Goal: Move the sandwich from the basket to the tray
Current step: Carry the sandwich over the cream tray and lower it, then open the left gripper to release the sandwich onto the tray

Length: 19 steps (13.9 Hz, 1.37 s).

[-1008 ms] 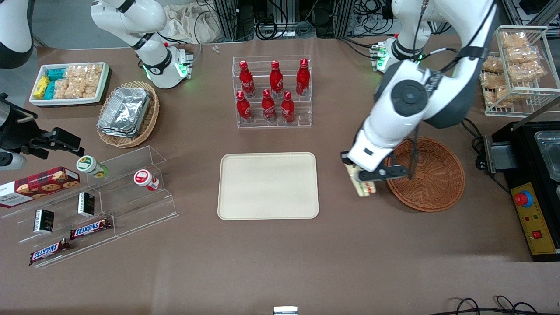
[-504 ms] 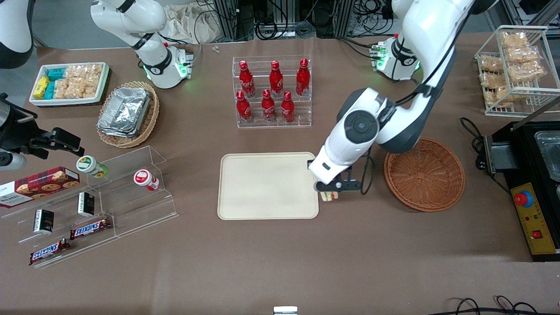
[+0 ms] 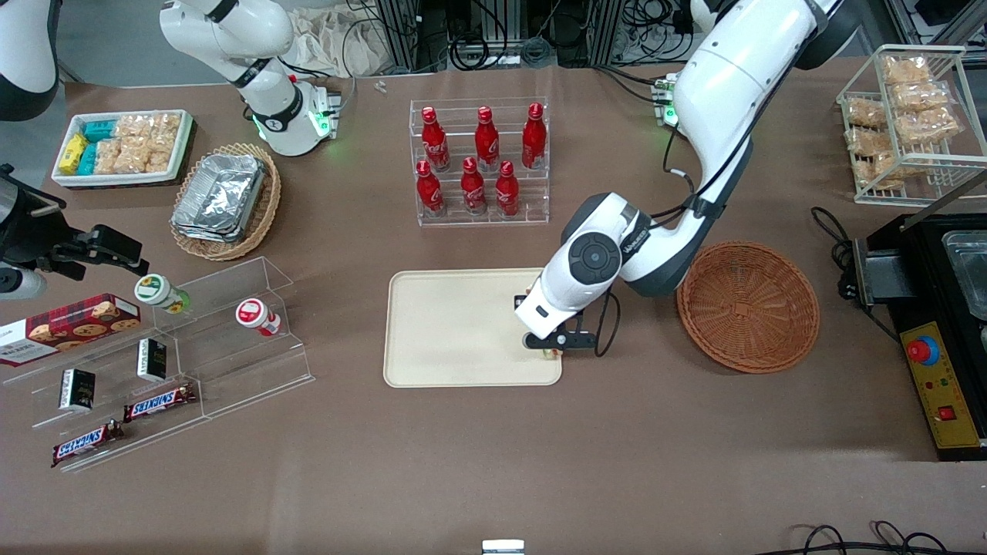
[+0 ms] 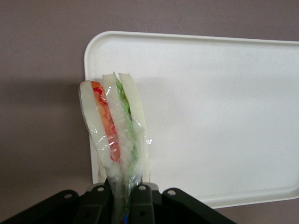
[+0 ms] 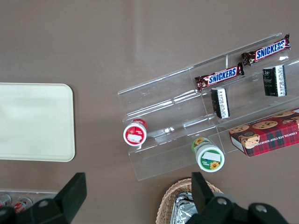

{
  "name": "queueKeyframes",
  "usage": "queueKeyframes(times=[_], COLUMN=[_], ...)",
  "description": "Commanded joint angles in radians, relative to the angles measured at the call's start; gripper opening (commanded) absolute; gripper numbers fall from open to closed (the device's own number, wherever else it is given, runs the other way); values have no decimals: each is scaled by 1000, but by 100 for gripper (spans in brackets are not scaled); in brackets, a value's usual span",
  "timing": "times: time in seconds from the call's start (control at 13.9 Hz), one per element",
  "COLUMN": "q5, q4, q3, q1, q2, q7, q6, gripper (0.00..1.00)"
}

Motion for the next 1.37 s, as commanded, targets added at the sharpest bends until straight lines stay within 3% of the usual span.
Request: queueKeyframes(times=[0.0, 0.29, 0.36, 0.5, 0.58, 0.72, 0.94, 1.3], q5=[8, 8, 9, 11, 14, 5, 17, 12], q4=[35, 35, 38, 38, 37, 41, 110, 101], q3=[4, 4, 4, 4, 5, 7, 11, 11], q1=[-21, -35, -35, -35, -35, -21, 14, 193], q2=[49, 75, 82, 77, 72, 39, -47, -208], q7=[1, 23, 26, 61, 61, 53, 70, 233], q6=[30, 32, 30, 21, 15, -46, -297, -525], gripper=[6, 10, 25, 88, 100, 100, 100, 100])
